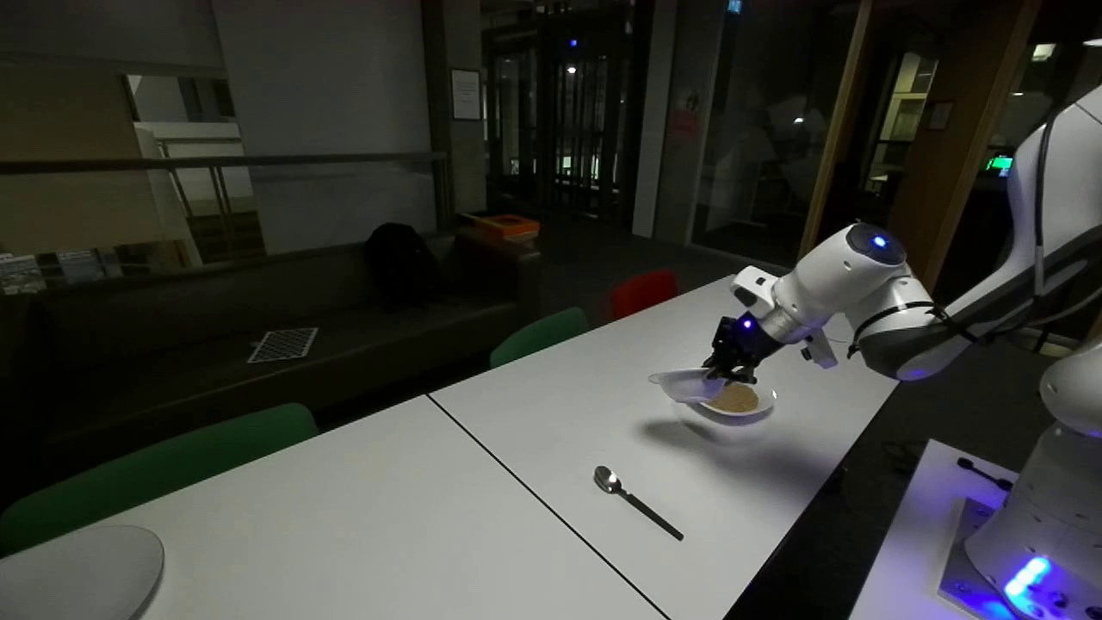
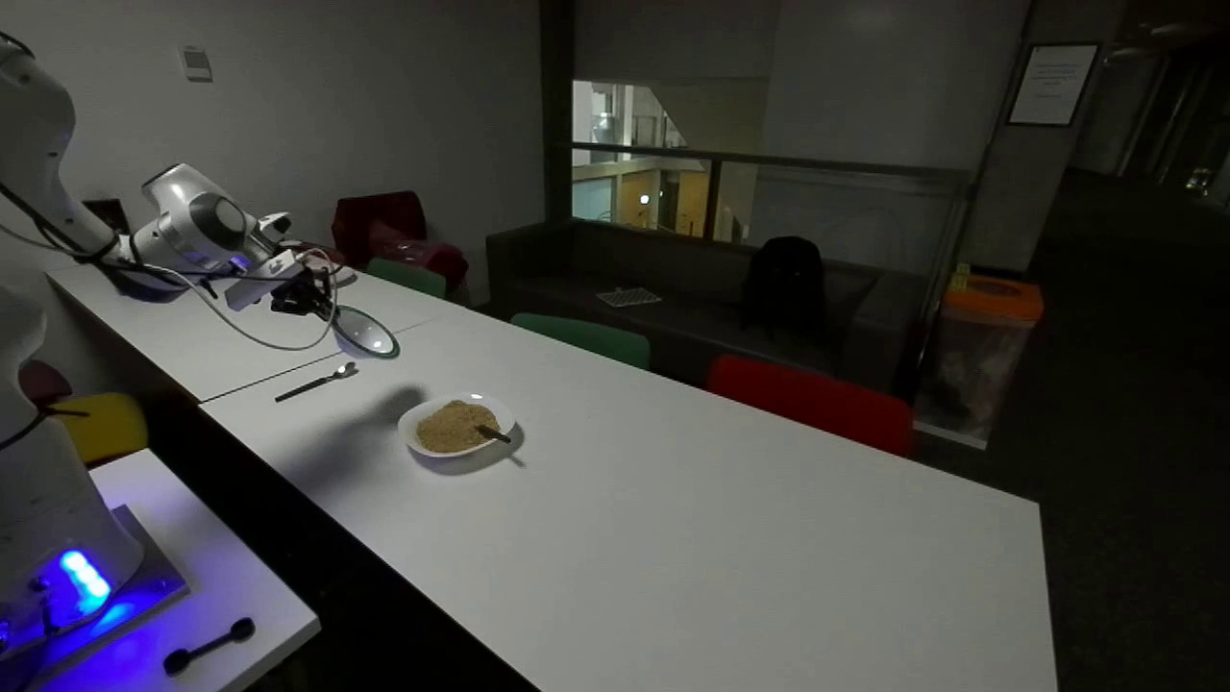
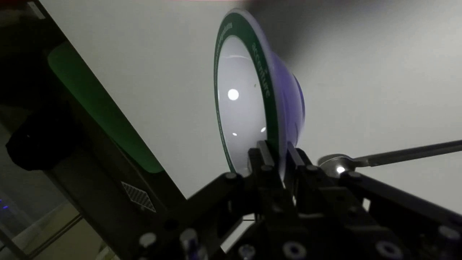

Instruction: Put the spoon in the left bowl on the table, then pour the contents from the left bowl to the right bowl

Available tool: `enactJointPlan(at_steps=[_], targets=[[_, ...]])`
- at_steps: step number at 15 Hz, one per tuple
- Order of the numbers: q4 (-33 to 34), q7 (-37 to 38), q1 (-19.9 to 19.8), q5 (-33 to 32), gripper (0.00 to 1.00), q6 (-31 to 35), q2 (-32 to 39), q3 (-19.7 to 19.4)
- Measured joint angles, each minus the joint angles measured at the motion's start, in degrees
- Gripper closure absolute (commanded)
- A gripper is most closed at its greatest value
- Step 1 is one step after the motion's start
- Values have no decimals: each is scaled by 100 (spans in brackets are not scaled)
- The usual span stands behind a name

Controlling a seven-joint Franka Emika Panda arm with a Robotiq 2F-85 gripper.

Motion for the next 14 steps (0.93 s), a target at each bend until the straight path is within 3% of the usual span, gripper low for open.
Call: enactJointPlan(at_steps=[7, 14], targets=[[133, 346, -923, -493, 97, 66, -120, 1730], [180, 492, -2636, -588, 97, 1015, -954, 3275]])
